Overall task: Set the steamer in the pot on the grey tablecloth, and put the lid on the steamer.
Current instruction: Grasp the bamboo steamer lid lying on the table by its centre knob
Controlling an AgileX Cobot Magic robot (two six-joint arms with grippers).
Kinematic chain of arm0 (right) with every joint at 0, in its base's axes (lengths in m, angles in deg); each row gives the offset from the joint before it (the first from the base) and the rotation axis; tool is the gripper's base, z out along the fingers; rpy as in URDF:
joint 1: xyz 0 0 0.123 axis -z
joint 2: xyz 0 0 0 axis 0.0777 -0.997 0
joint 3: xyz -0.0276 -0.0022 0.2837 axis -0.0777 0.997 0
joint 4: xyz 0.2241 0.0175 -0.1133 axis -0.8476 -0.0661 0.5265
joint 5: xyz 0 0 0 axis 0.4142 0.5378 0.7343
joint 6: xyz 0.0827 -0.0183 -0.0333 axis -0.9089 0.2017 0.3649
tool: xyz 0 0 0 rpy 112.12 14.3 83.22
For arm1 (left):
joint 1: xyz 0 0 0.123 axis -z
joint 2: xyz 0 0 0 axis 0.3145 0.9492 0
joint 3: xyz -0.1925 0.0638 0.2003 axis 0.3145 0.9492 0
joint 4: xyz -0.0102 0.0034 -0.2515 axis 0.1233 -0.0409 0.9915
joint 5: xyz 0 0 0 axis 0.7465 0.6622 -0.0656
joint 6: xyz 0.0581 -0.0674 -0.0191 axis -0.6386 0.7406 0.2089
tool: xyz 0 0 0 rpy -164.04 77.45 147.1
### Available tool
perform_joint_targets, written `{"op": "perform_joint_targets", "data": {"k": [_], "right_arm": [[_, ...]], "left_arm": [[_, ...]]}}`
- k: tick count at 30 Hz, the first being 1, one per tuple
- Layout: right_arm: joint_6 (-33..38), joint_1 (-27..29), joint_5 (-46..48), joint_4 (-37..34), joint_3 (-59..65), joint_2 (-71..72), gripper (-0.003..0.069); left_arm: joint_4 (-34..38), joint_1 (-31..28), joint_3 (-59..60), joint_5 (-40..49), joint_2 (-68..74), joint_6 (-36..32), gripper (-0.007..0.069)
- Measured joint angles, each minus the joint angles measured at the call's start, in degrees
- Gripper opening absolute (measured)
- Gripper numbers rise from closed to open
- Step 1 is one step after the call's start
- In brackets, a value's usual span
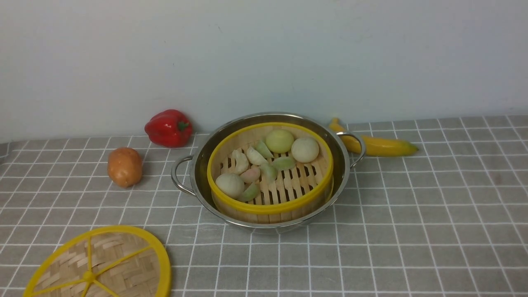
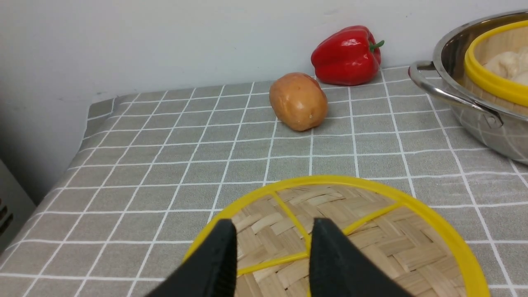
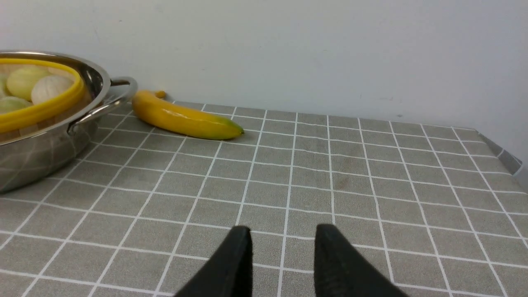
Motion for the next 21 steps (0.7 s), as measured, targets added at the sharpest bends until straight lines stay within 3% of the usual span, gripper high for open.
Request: {"op": "perform_joint_targets", "data": {"k": [16, 21], "right_arm": [[0.1, 0.0, 0.0, 0.0, 0.0, 0.0, 0.0240], [-0.4, 0.0, 0.0, 0.0, 0.0, 0.0, 0.0240]], "left_arm": [[0.0, 0.0, 0.0, 0.0, 0.0, -0.1, 0.0243], [3.6, 0.0, 0.0, -6.2, 0.0, 1.4, 0.0243]]}}
